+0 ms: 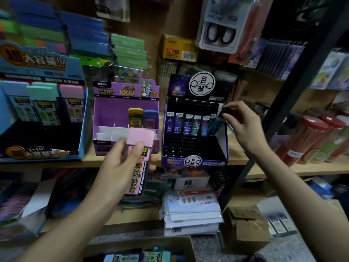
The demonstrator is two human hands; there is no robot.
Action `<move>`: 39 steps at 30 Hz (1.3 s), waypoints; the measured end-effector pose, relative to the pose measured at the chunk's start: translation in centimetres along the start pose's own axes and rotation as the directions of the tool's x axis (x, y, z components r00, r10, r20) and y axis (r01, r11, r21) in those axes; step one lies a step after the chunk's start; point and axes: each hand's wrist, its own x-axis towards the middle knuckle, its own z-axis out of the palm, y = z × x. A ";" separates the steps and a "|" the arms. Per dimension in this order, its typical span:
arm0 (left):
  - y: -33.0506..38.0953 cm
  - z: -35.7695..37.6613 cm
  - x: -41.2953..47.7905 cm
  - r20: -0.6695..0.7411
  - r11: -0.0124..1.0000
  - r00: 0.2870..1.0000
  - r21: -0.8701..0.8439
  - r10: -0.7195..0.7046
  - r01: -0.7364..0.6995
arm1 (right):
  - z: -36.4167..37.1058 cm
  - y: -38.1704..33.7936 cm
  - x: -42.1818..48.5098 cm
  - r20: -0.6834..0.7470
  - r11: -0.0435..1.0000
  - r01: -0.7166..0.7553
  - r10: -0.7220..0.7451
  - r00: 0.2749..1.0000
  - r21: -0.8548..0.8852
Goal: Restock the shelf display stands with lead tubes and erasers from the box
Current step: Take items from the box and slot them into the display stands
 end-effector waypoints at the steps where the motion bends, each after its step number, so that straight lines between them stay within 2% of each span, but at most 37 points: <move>1: 0.0 0.0 0.0 -0.007 1.000 1.000 -0.003 0.001 -0.001 | 0.0 0.2 0.1 0.003 1.000 0.006 -0.006 1.000 0.005; 11: 0.4 -0.1 -0.1 -0.014 1.000 1.000 -0.014 0.000 -0.001 | -1.2 0.5 3.4 0.201 0.999 -0.005 0.013 0.980 -0.040; 15: 0.4 0.0 -0.2 -0.007 1.000 1.000 -0.010 -0.005 0.005 | -1.0 0.8 4.0 0.164 0.996 -0.021 0.036 0.986 -0.092; 22: 0.3 0.0 -0.1 -0.014 1.000 1.000 0.004 -0.005 0.005 | -0.5 0.5 4.3 0.219 1.000 -0.012 0.008 0.976 0.015; 28: 0.0 0.1 0.0 -0.002 1.000 1.000 -0.006 -0.006 0.006 | -0.5 1.0 4.2 0.107 0.990 -0.113 0.104 0.989 0.085; 32: -0.2 0.2 0.1 0.005 1.000 1.000 -0.011 -0.005 0.006 | -0.2 1.1 3.7 0.081 0.993 -0.085 0.078 0.994 0.083; 34: -0.4 0.2 0.0 0.005 1.000 1.000 -0.015 -0.013 0.013 | -0.5 1.0 3.9 0.154 0.998 -0.047 0.039 0.987 0.047; 37: -0.5 0.2 0.0 -0.002 1.000 1.000 -0.017 -0.022 0.022 | -0.8 1.1 4.3 0.300 0.994 0.026 0.007 0.954 -0.105; 39: -0.5 0.2 0.0 -0.005 1.000 1.000 -0.016 -0.022 0.021 | -0.9 1.2 4.1 0.294 0.988 0.045 0.000 0.956 -0.146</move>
